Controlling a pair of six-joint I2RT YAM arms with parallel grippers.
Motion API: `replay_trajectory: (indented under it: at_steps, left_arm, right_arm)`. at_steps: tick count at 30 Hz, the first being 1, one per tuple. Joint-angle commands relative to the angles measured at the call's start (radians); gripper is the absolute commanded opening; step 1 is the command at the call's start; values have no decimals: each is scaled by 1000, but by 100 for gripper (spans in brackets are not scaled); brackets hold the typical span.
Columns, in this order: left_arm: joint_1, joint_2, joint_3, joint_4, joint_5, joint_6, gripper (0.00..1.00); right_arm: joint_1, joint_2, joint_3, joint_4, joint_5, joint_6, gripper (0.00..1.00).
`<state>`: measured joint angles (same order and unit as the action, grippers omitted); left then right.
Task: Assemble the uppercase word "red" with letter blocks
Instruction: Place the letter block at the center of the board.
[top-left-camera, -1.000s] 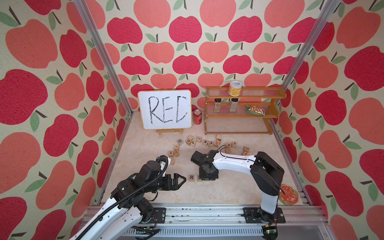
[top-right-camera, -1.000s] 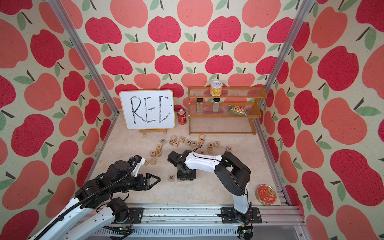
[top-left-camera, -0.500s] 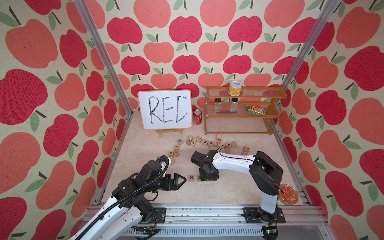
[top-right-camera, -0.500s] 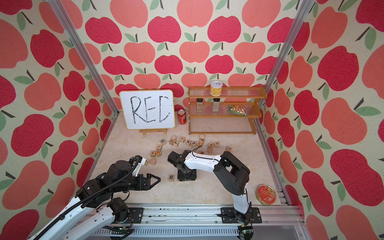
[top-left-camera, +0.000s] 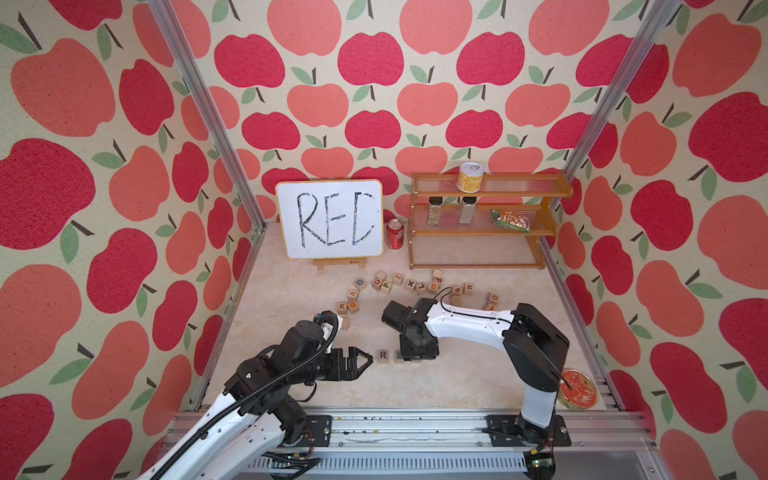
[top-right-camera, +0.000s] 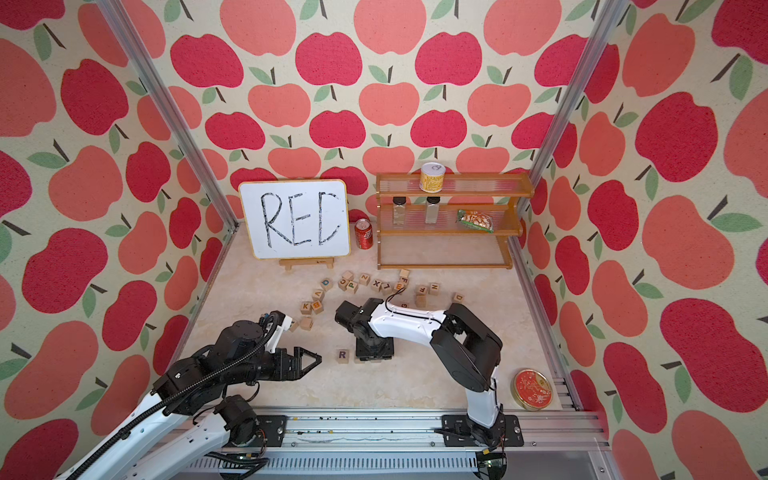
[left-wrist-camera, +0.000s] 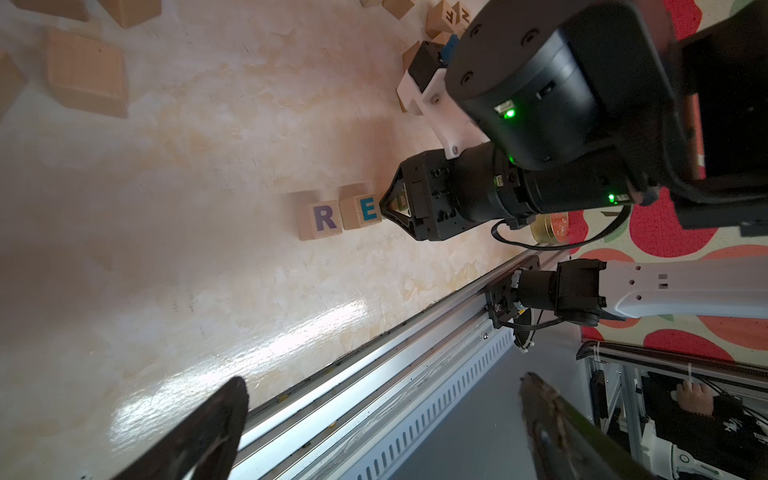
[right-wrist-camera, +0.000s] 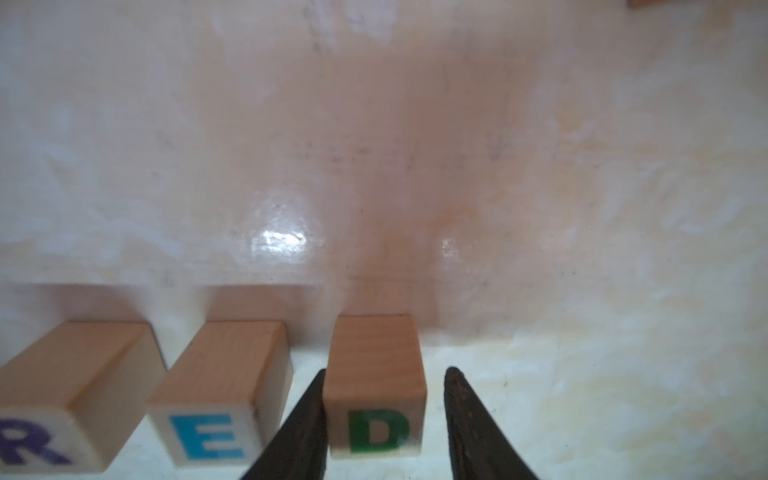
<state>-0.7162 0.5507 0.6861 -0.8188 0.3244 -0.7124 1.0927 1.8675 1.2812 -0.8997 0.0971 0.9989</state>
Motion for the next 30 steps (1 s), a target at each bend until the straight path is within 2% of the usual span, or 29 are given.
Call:
replay_trajectory:
  at_steps: [1,4,7,9,14,15,22,30]
  left_arm:
    - [2,7,1,10,-7,23,99]
    - [4,17,24,6,-14,32,99]
    - [9,40,56,1,-24,51,99]
    - [12,60,78,-6,-34,70,99]
    - [55,120,131,-23,-33,139,99]
    - [68,130,139,-25,-28,151,99]
    - [203,208,189,-34,13,237,99]
    - [319,292,229,9,-15,335,99]
  right_arm:
    - [6,-57,27,-57,30,-9,47]
    - [4,-92,34,-71,30,-13,48]
    - [2,-127,45,-87,32,-20,55]
    - [0,-151,53,-102,35,-27,64]
    - [-22,-218,63,-117,30,-52,95]
    - [-29,-231,63,-118,28,-56,99]
    - [-99,-348,40,-117,29,-116,99]
    - [-237,-484,20,-123,52,-273,99]
